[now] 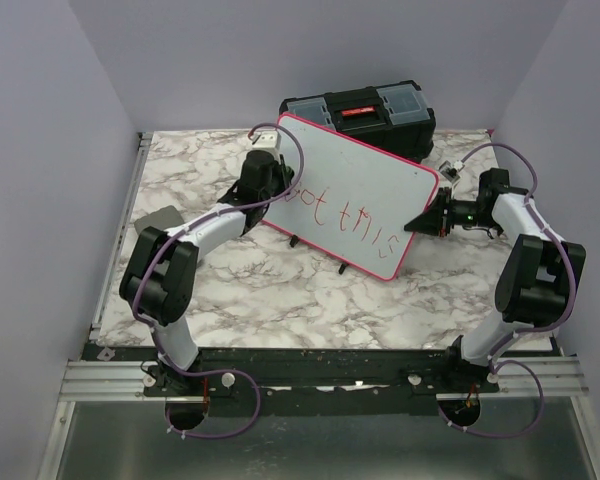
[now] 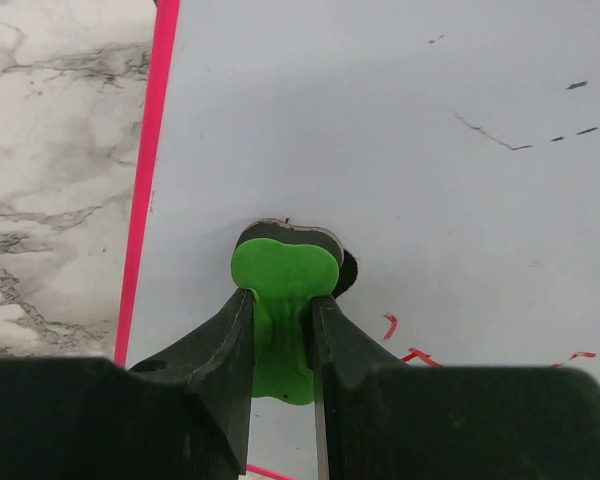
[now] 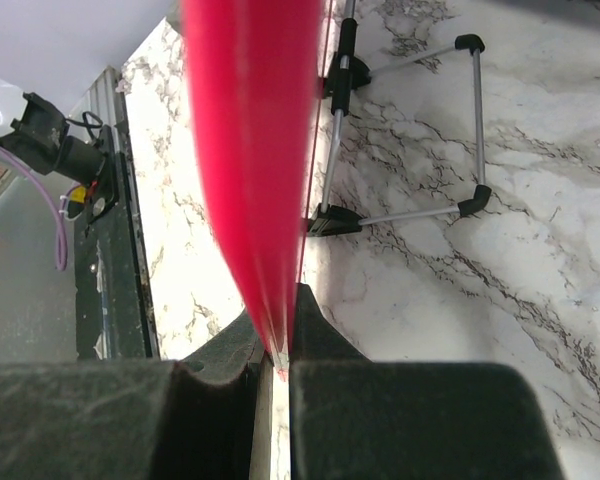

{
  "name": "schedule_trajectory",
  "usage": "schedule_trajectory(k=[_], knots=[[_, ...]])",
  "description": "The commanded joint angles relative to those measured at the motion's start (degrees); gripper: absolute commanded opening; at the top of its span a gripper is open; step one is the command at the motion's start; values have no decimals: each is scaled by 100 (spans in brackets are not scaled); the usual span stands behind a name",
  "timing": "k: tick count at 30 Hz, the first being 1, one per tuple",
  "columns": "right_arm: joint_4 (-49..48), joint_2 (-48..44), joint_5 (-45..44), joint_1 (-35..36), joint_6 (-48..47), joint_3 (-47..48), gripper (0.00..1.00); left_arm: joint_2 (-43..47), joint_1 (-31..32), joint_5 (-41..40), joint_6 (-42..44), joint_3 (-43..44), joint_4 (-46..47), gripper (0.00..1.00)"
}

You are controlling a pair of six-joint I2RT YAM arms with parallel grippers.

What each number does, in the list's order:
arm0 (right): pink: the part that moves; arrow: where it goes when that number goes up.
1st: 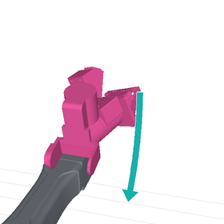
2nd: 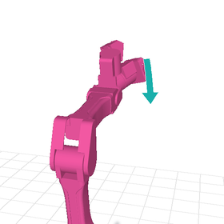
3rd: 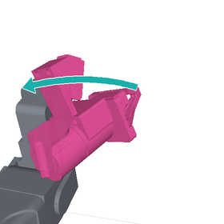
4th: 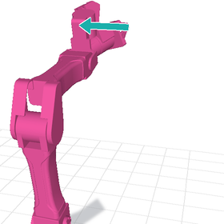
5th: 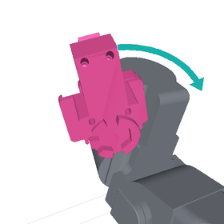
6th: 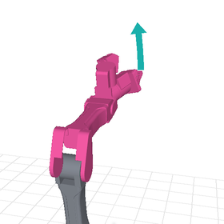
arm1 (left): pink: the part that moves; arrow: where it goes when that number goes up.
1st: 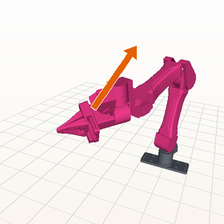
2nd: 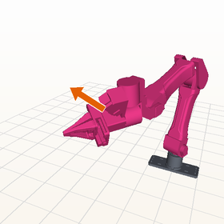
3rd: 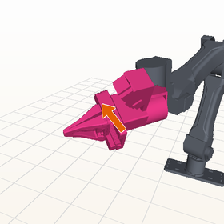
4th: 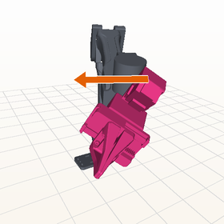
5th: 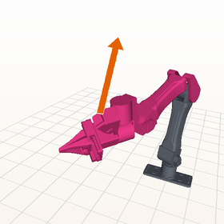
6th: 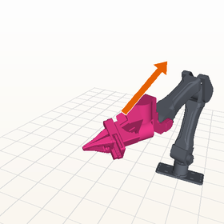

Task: Erase the whiteboard
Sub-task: Erase the whiteboard at the whiteboard stand.

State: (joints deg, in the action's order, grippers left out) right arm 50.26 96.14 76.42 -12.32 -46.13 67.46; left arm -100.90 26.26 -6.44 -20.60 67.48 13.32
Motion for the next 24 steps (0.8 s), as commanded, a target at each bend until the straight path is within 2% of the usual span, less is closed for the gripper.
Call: schedule_trajectory(k=[1, 10, 19, 24], knots=[[379, 93, 488, 58, -368, 253, 1, 140, -10, 8, -272, -342, 65, 0], [505, 124, 527, 62, -477, 276, 1, 158, 344, 81, -783, -726, 16, 0], [576, 123, 515, 61, -542, 303, 1, 8, 189, 206, -446, 464, -725, 0], [576, 143, 514, 62, -544, 311, 1, -87, 134, 274, -493, 704, -899, 0]])
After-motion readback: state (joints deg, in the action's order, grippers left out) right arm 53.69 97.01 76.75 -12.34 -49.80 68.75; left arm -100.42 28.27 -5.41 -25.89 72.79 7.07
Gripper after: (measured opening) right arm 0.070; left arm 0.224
